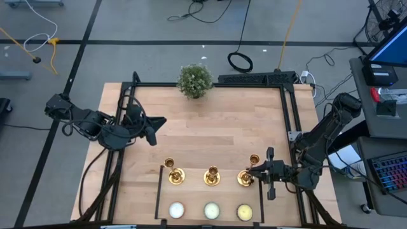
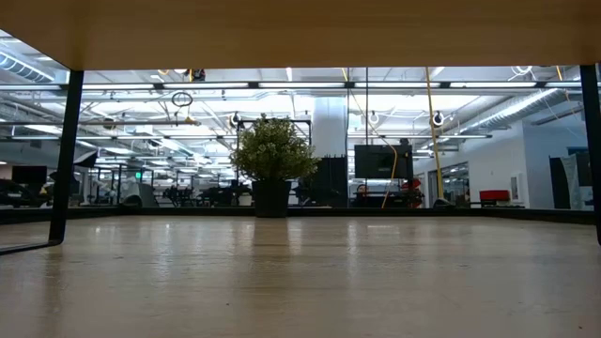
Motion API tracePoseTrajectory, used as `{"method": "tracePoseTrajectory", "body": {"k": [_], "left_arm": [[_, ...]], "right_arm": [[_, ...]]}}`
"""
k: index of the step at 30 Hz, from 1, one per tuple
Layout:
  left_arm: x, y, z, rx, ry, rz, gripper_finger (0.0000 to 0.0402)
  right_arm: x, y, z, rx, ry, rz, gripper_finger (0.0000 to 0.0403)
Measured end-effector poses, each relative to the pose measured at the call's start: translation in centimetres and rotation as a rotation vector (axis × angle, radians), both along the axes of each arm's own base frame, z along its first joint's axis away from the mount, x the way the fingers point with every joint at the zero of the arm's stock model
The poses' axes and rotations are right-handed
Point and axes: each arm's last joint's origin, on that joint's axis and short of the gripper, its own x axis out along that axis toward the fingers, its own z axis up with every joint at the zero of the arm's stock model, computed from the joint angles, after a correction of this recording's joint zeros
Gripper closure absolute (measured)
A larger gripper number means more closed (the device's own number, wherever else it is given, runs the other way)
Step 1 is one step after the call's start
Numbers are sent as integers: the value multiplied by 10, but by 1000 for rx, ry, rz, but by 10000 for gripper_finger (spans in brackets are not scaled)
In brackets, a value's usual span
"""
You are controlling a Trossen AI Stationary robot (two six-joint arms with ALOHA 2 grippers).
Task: Pick & Place candle stick holders
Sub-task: Put the gold candle stand on the shelf
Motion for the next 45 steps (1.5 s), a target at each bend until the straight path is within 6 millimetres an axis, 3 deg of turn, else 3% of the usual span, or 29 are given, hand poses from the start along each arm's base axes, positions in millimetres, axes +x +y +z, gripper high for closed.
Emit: {"method": "tracePoseTrajectory", "body": {"k": [45], "left_arm": [[0,0,0,6,8,-3,337]], "right_arm": [[-3,-5,-13,-29,-62,-23,391]]}}
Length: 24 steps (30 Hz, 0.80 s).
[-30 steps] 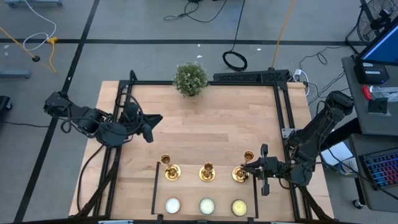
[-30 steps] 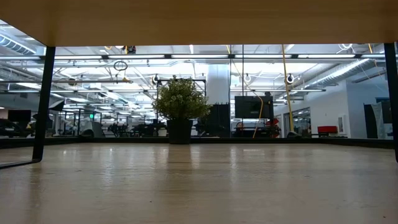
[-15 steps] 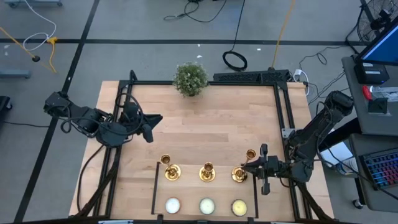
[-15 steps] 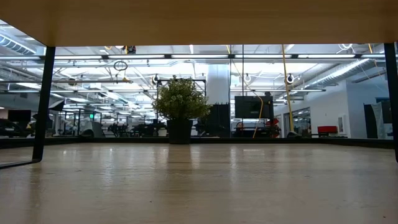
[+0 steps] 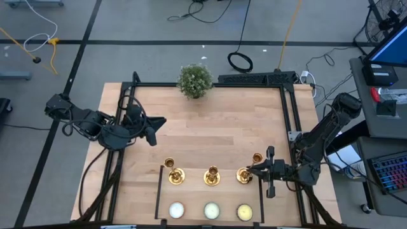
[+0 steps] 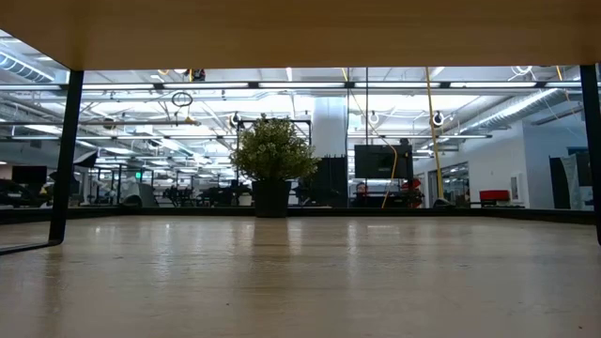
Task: Pick & Place candle stick holders
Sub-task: Put the gold candle stand on the shelf
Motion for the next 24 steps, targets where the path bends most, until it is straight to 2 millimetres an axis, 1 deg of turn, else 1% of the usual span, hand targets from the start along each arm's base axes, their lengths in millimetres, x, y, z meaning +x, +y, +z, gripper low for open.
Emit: {"method": "tracePoseTrajectory", "body": {"k": [3,8,24], "left_arm": [[0,0,-1,3,7,0,337],[-1,0,-1,4,12,2,337],[-1,1,-1,5,15,3,337]], "right_arm": [[0,0,0,6,-2,0,387],[0,0,0,9,-1,7,393],[0,1,0,16,0,34,393]]}}
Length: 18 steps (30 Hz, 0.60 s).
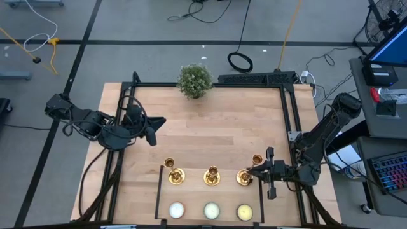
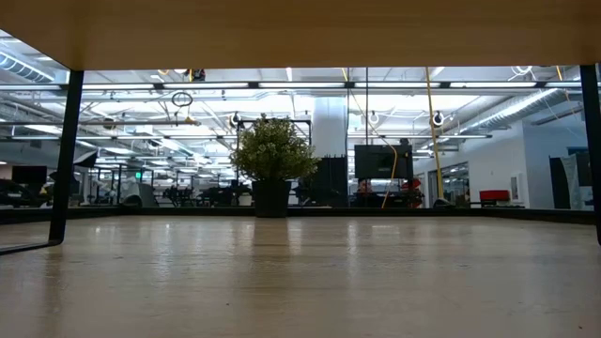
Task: Pick & Place candle stick holders
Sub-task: Put the gold candle stand on the shelf
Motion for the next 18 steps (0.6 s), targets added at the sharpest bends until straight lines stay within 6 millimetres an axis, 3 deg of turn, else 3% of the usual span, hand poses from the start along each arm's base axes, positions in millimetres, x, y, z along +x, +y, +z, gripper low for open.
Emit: {"method": "tracePoseTrajectory", "body": {"k": [18], "left_arm": [[0,0,0,-8,-5,4,337]], "right_arm": [[-1,2,-1,-2,2,11,388]]}}
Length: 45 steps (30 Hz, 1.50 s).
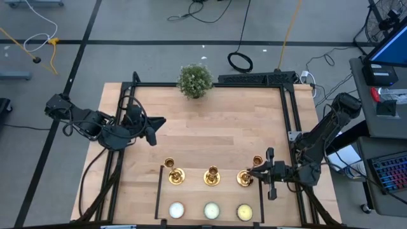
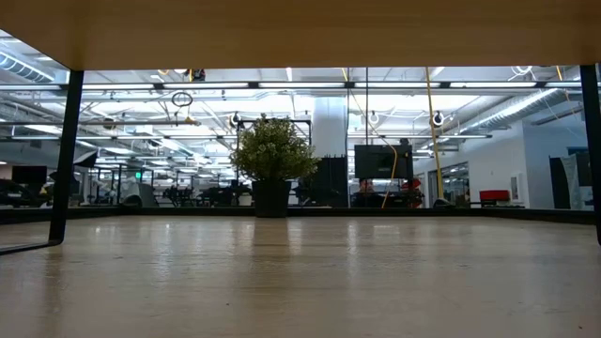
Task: Pick & Place candle stick holders
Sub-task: Put the gold candle stand on the shelf
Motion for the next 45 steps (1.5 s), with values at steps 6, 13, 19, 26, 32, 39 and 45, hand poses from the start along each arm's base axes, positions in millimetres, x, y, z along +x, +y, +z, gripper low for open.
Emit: {"method": "tracePoseTrajectory", "body": {"k": [6,13,19,26,32,39,45], "left_arm": [[0,0,0,-1,-1,1,337],[0,0,0,-3,-2,2,337],[0,0,0,-3,-2,2,337],[0,0,0,-1,-1,1,337],[0,0,0,1,0,0,337],[0,0,0,8,5,-3,337],[0,0,0,13,9,-6,337]], "right_arm": [[2,2,-2,-1,0,0,387],[3,2,-2,-4,-1,-4,386],[3,2,-2,-5,-1,-3,385],[3,2,-2,-6,-1,-2,363],[3,2,-2,-8,1,-3,331],[3,2,0,12,-15,-4,297],[3,2,3,27,-38,-3,270]]}}
